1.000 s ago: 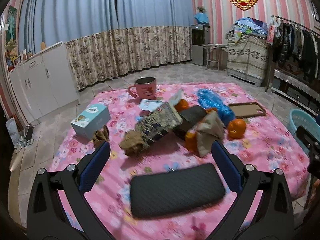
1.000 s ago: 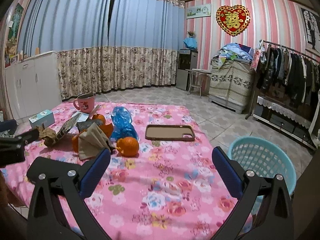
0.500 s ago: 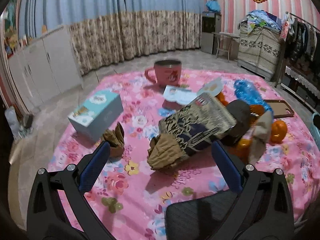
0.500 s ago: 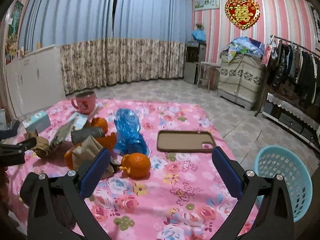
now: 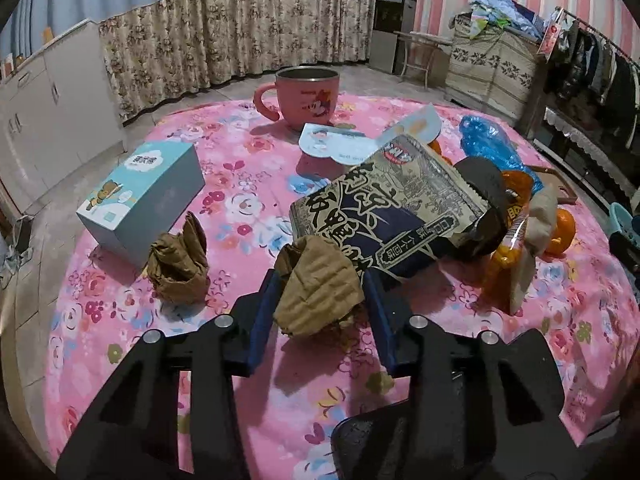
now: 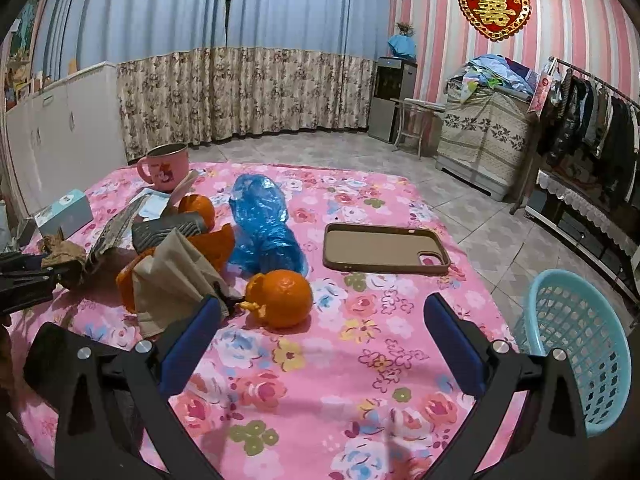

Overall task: Collect trash
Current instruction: 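Grasp the crumpled brown paper with the left tool while the right tool grasps the tan bag, then carry the brown paper and tan bag over the blue basket with both tools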

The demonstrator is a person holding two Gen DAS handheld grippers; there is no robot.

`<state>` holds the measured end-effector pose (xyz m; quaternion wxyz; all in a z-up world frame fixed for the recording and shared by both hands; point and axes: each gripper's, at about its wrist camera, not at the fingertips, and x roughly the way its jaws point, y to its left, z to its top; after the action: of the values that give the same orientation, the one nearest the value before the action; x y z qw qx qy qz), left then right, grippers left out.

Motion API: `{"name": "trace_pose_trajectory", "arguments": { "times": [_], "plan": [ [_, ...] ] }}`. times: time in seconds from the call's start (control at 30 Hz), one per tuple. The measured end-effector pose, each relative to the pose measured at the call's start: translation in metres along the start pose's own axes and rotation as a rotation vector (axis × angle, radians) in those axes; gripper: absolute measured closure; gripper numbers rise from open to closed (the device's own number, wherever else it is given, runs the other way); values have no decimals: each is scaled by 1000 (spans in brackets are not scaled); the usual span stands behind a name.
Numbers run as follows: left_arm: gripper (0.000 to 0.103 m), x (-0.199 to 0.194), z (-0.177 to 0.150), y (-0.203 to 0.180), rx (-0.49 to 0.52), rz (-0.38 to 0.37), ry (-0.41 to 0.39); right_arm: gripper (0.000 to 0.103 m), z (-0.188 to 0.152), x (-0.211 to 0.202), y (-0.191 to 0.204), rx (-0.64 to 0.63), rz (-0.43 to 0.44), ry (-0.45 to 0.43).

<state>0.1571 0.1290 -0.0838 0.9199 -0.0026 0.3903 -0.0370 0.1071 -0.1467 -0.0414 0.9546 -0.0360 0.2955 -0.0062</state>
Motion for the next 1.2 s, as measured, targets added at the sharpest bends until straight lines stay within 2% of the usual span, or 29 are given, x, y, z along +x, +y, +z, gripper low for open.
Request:
{"name": "trace_pose_trajectory", "arguments": {
  "times": [0.33,0.57,0.6,0.67,0.7,0.77,0.87,0.93,1.2],
  "plan": [
    [69,-41,-11,19,20,24,-56,4,3,13,50,-59,74,41],
    [69,-65,-19,40,-4,40,-88,6,5,37,87,-165,96,72],
    [69,-67,-19,41,-6,43,-90,9,7,41,86,-169,106,79],
    [69,-68,-19,42,-5,50,-92,30,8,45,87,-175,142,97],
    [69,-69,-19,43,-4,52,-93,36,8,46,86,-177,152,105],
    [69,-69,-19,43,-7,52,-93,59,8,46,84,-183,180,119],
    [69,-71,-18,41,-7,54,-98,76,9,40,76,-174,217,126],
    [69,-75,-16,37,-2,55,-106,83,10,31,67,-159,234,111],
    [69,-91,-5,8,41,45,-140,84,26,1,29,-89,232,64]
  ]
}}
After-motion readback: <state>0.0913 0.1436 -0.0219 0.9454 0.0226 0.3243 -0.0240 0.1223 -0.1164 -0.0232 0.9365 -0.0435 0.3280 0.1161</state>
